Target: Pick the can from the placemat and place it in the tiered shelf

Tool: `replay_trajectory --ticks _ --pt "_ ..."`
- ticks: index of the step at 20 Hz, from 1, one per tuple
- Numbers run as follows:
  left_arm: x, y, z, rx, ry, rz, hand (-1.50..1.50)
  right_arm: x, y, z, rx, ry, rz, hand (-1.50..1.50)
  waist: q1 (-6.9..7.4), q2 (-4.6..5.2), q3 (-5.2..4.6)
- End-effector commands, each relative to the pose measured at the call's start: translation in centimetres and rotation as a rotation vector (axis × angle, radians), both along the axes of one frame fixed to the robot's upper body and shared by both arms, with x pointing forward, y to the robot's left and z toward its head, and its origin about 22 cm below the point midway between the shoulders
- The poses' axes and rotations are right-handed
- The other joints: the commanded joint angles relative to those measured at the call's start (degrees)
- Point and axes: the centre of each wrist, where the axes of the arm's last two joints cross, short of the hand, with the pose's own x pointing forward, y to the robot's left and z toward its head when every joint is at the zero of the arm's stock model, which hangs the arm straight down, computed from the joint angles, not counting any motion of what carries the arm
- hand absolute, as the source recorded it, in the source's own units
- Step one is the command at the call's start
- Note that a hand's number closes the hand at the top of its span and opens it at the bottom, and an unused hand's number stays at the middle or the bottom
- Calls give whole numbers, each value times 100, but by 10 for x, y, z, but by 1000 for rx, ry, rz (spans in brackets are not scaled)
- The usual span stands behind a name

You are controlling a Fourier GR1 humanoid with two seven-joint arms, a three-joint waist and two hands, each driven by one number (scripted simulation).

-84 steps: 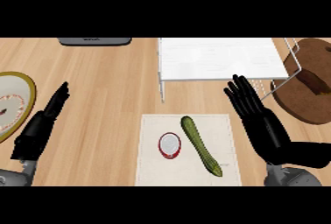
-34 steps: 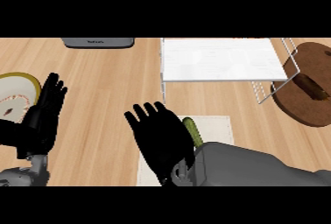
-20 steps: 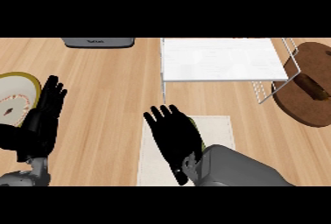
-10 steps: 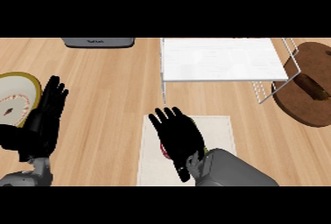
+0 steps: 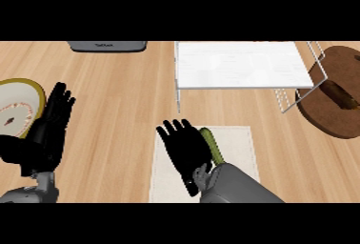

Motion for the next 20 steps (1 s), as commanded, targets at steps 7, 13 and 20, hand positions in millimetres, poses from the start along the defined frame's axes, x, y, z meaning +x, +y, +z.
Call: replay_trajectory --ticks 7,13,20 --pt "-5 12 4 14 -2 7 0 1 -3 -44 -70 -38 121 150 21 4 0" --pt "2 7 10 4 -5 8 0 8 -11 -42 -49 -87 -198 150 -40 -8 1" --pt "-2 2 -1 -4 5 -6 0 -21 -22 -30 38 -73 -532 150 -37 -13 -1"
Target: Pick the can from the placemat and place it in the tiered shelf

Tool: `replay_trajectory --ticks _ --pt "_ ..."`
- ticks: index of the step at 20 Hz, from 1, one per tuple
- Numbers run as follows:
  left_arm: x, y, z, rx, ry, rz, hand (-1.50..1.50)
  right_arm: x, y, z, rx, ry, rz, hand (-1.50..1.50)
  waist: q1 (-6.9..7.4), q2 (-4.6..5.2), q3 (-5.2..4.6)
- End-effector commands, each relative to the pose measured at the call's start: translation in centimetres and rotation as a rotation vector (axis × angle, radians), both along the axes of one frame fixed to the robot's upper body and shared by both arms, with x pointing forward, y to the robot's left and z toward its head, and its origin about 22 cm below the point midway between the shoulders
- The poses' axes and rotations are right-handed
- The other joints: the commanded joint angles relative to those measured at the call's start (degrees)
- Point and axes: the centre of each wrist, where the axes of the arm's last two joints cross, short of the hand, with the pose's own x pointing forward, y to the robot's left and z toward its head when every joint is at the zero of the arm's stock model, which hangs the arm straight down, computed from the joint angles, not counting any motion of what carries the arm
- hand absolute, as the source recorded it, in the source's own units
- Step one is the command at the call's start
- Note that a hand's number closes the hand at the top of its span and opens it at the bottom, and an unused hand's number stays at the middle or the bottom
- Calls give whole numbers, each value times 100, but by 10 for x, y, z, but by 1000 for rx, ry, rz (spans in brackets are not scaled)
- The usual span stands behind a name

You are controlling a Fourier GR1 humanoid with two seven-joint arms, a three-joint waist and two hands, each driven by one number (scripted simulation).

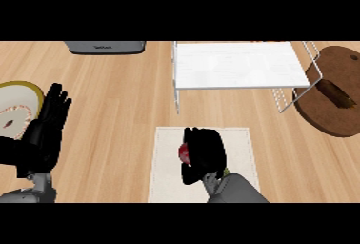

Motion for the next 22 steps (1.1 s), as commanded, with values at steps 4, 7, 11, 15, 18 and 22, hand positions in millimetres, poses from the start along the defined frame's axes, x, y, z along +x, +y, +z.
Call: replay_trajectory --ticks 4,7,11,15,18,22 --pt "4 6 -12 6 -10 -3 0 -32 12 22 161 25 -139 150 61 66 -14" --pt "8 11 3 25 -2 2 0 -38 7 74 243 -59 -142 150 50 49 -15" --pt "1 0 -14 10 20 -14 0 -46 1 110 483 -224 -221 150 48 34 -16" --pt "-4 5 -6 1 5 2 0 -57 -13 148 554 -362 -326 150 22 3 -18" --pt "2 -10 -10 -10 11 -5 0 -55 -17 177 521 -462 -388 150 -12 14 -23" --pt "-1 5 -13 -4 10 1 0 -57 -24 191 437 -519 -434 150 -15 23 -25"
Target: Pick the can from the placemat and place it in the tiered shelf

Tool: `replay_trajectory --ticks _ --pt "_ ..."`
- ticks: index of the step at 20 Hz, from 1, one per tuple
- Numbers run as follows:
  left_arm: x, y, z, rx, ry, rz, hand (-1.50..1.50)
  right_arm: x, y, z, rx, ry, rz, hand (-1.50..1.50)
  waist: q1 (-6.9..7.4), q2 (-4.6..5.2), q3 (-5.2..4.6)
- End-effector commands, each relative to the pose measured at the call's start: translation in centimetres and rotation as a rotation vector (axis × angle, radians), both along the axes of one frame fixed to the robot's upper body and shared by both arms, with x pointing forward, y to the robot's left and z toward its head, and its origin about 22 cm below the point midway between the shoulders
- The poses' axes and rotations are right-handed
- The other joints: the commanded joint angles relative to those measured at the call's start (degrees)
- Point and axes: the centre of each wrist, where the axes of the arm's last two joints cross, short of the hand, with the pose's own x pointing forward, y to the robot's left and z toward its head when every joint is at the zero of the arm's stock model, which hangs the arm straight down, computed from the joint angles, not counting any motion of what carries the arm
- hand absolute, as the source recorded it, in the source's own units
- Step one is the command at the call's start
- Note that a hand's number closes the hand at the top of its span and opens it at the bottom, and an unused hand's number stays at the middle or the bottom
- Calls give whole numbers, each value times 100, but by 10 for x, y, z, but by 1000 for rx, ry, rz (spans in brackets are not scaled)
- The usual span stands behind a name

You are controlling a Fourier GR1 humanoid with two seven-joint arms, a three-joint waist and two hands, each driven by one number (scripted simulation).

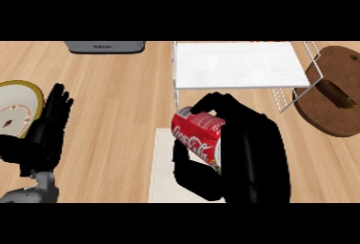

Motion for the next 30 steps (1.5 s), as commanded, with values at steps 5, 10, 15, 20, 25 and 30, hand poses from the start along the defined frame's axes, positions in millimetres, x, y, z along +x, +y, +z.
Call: replay_trajectory --ticks 5,10,15,20,25,30 --pt "9 -5 13 -10 -6 6 0 13 -27 40 23 36 -224 150 7 30 4" --pt "-1 11 6 -7 -4 -12 0 52 -35 32 28 20 -248 150 58 53 5" --pt "-8 1 7 -2 -5 -10 0 90 -52 29 75 12 -283 150 90 56 8" --pt "-10 -1 -4 14 -33 0 0 121 -73 -3 83 -41 -297 150 89 61 9" --pt "2 0 -5 -10 -10 -3 0 142 -87 -25 101 -59 -316 150 71 59 8" --pt "-5 2 13 12 -4 -18 0 170 -94 -45 92 -78 -285 150 98 57 9"
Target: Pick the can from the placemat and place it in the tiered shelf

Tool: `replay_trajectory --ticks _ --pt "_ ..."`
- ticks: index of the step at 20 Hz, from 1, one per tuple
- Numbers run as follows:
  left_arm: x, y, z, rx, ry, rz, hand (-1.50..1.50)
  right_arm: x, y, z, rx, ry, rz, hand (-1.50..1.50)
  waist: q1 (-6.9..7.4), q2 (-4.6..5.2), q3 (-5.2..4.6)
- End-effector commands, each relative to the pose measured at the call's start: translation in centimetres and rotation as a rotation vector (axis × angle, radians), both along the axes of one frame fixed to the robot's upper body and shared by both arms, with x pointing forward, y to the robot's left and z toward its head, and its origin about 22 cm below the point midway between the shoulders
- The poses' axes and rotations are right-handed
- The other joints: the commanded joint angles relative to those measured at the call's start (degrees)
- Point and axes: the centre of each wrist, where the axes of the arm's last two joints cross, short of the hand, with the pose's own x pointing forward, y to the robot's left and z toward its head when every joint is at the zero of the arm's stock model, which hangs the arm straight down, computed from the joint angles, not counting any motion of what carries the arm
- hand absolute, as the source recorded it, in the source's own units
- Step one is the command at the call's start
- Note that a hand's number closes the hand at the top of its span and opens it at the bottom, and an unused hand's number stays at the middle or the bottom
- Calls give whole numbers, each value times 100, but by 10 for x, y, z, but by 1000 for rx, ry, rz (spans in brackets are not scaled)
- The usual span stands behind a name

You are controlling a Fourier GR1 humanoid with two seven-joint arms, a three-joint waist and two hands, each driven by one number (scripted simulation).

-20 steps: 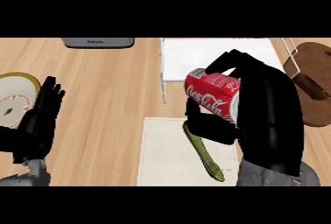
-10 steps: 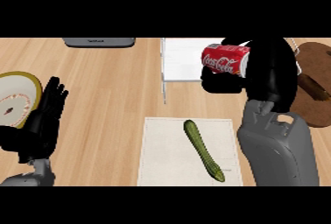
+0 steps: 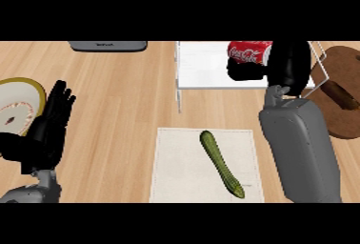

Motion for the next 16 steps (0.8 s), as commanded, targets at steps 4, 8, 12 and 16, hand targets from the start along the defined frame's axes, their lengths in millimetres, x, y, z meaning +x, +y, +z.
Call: replay_trajectory --ticks 4,8,12,16 --pt "-5 2 -17 5 5 8 0 39 10 -15 -2 17 -15 150 26 6 -2" --pt "5 -12 -4 -2 8 -2 0 51 -2 -23 158 -19 -34 -150 28 12 1" --pt "10 -2 12 5 5 -2 0 54 -3 -35 161 43 18 -150 -8 -2 0" --pt "-12 0 0 -23 32 -1 0 67 -18 -21 196 29 51 -150 29 0 0"
